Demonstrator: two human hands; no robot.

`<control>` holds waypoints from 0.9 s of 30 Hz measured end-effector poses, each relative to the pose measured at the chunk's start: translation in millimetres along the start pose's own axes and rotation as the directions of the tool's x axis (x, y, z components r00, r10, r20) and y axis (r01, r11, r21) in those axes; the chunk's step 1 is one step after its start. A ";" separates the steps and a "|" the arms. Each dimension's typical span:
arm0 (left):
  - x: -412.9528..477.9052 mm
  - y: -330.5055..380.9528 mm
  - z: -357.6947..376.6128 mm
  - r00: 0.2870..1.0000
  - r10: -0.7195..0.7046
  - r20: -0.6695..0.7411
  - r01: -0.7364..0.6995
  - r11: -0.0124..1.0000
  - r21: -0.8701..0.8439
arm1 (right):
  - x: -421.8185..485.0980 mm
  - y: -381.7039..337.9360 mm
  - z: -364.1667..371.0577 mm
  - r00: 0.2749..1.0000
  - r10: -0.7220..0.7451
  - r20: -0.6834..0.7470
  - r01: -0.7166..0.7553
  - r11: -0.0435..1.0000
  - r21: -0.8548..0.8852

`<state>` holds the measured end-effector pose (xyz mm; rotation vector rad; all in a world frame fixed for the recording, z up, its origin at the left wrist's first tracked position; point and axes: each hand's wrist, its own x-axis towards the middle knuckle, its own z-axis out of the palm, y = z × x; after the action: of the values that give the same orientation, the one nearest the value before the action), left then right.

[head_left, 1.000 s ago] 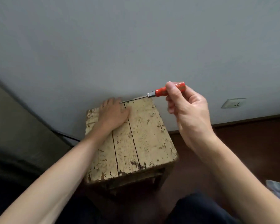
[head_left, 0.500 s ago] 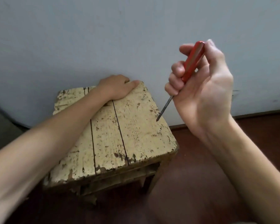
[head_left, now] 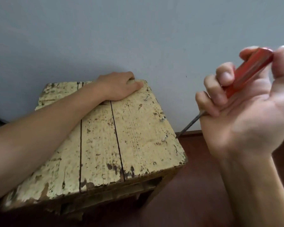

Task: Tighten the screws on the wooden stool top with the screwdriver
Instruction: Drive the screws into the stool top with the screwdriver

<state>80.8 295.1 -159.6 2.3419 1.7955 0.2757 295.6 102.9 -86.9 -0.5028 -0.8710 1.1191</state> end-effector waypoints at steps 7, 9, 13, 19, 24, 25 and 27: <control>-7.5 3.0 -3.1 1.000 0.002 -0.025 -0.003 0.999 -0.038 | -10.0 12.5 -5.6 0.998 -0.022 -0.059 0.024 0.999 0.026; -11.0 3.5 -5.4 1.000 0.008 -0.022 -0.009 0.999 -0.051 | -10.7 13.9 -6.6 0.998 -0.032 -0.050 0.033 0.999 0.015; -18.2 9.5 -12.6 1.000 0.011 -0.003 -0.011 0.997 -0.079 | -9.8 9.8 -6.2 0.999 -0.040 0.005 0.040 0.999 0.005; -21.7 9.2 -14.8 1.000 0.004 0.017 -0.002 0.994 -0.110 | -12.0 6.6 -1.2 0.997 -0.072 0.042 0.073 0.997 -0.021; -21.3 10.6 -15.9 1.000 -0.002 0.019 0.004 0.993 -0.120 | -12.2 7.6 0.3 0.997 -0.067 0.042 0.068 0.998 -0.005; -21.1 10.3 -15.6 1.000 -0.005 0.017 0.007 0.993 -0.121 | -12.0 7.8 -0.2 0.997 -0.062 0.044 0.063 0.998 -0.001; -20.2 9.3 -15.2 1.000 -0.007 0.016 0.009 0.992 -0.122 | -11.3 8.6 -0.9 0.997 -0.054 0.048 0.054 0.998 0.011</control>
<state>80.5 273.6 -143.3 2.2462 1.7292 0.3553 289.6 95.8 -97.7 -0.4431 -0.9153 1.0891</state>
